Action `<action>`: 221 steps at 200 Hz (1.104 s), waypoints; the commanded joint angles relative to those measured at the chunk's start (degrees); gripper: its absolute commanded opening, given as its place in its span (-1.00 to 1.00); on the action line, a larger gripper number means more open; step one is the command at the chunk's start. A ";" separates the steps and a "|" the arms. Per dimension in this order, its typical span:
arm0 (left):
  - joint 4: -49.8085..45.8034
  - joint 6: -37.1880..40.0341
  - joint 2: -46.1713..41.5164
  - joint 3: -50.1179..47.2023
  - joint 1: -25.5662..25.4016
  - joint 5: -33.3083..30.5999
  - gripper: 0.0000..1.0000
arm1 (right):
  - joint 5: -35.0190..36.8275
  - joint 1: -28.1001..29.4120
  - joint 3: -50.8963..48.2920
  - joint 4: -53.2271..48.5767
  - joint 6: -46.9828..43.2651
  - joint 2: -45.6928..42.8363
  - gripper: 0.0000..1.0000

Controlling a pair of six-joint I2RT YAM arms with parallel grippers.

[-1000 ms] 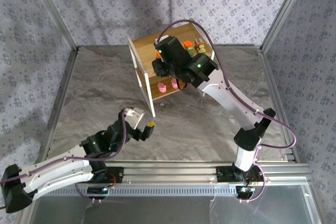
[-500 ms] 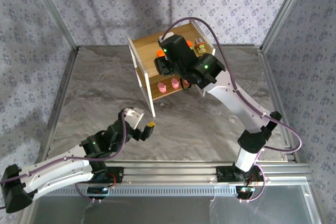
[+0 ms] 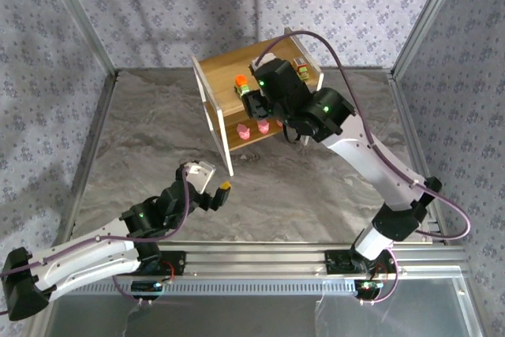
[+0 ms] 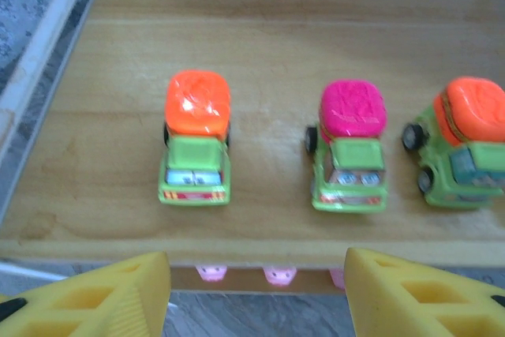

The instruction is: Place and organize the plastic toys onto the shelf

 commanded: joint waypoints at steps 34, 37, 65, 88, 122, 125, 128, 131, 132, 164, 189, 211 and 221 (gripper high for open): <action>-1.30 -1.55 -2.01 -0.68 0.29 -3.41 0.99 | 3.06 -0.61 -11.39 1.47 0.78 -9.79 0.48; -1.34 -1.60 -2.01 -0.68 0.38 -3.44 0.99 | 3.10 -0.70 -12.08 1.48 0.90 -10.17 0.49; -1.68 -2.21 -2.43 -0.76 1.05 -3.84 0.99 | 3.64 -1.25 -18.20 1.64 2.33 -14.40 0.60; -3.07 -3.85 -3.22 -0.59 2.33 -6.28 0.99 | 3.55 -1.96 -24.02 2.67 2.95 -18.38 0.73; -4.50 -5.49 -5.71 -0.99 5.20 -5.33 0.99 | 2.59 -4.75 -31.60 2.77 4.27 -23.32 1.00; -4.61 -5.63 -5.92 -1.03 5.36 -5.32 0.99 | 2.39 -5.14 -32.24 2.84 4.38 -23.69 1.00; -4.70 -5.75 -6.14 -1.03 5.57 -5.32 0.99 | 2.19 -5.56 -32.88 2.88 4.52 -24.05 1.00; -4.80 -5.88 -6.36 -1.06 5.78 -5.32 0.99 | 1.99 -5.93 -33.44 2.96 4.53 -24.48 1.00; -4.85 -5.87 -6.43 -1.14 5.86 -5.37 0.99 | 1.95 -6.02 -33.68 2.97 4.60 -24.59 1.00; -11.18 -8.84 -10.11 0.62 6.79 -11.95 0.99 | -0.59 -10.20 -39.72 4.30 4.75 -27.92 1.00; -13.09 -8.99 -14.80 0.29 7.60 -14.73 0.99 | -3.26 -14.30 -45.26 7.56 4.48 -30.91 1.00; -15.88 -9.27 -16.25 1.86 8.03 -18.57 0.99 | -5.46 -18.31 -50.70 10.05 4.50 -33.60 1.00; -16.04 -8.17 -15.93 2.92 8.27 -19.11 0.99 | -5.86 -20.28 -51.98 10.27 4.60 -34.32 1.00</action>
